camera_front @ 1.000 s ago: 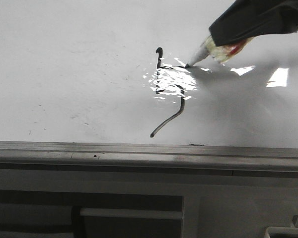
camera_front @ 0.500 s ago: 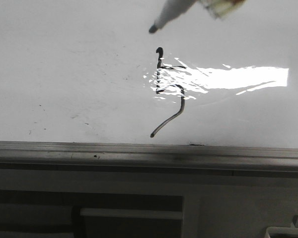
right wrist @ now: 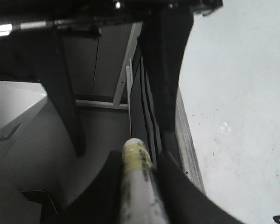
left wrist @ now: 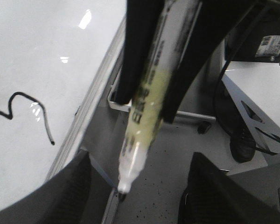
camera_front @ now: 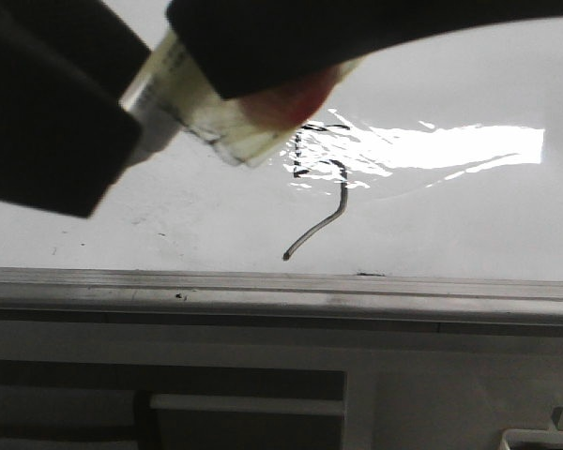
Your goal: Write number 5 on whiteboard
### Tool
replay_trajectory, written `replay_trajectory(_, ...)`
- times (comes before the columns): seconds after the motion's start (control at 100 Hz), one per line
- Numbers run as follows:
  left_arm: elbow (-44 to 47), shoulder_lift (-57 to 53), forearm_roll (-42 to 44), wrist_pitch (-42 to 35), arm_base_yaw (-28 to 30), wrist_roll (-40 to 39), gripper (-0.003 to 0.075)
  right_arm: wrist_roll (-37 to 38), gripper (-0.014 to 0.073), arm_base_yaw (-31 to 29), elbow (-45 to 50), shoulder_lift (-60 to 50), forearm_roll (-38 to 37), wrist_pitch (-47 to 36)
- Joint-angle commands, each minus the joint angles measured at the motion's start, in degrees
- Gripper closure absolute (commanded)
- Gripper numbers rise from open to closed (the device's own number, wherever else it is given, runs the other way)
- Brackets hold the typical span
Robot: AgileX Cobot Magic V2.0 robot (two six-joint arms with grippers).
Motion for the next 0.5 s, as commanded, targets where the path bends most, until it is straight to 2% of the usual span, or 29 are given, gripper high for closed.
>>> replay_trajectory(0.0, -2.2, 1.1, -2.0, -4.9, -2.0, 0.1, 0.0300, -0.7, 0.0646, 1.0, -2.1, -0.2, 0.6, -4.4)
replay_trajectory(0.09, -2.2, 2.0, -2.0, -6.7, -2.2, 0.1, 0.0305, -0.7, 0.0646, 1.0, -2.1, -0.2, 0.6, -4.4)
replay_trajectory(0.16, -2.2, 2.1, -2.0, -8.0, -2.2, 0.0, 0.0351, -0.7, 0.0646, 1.0, -2.1, -0.2, 0.6, -4.4)
replay_trajectory(0.22, -2.2, 2.1, -2.0, -8.7, -2.2, 0.0, 0.0421, -0.7, 0.0646, 1.0, -2.1, -0.2, 0.6, -4.3)
replay_trajectory(0.4, -2.2, 2.2, -2.0, -9.5, -2.2, 0.0, 0.0728, -0.7, 0.0646, 1.0, -2.1, -0.2, 0.7, -4.1)
replay_trajectory(0.49, -2.2, 2.2, -2.0, -9.5, -2.2, 0.0, 0.0740, -0.7, 0.0646, 1.0, -2.1, -0.2, 1.1, -4.2)
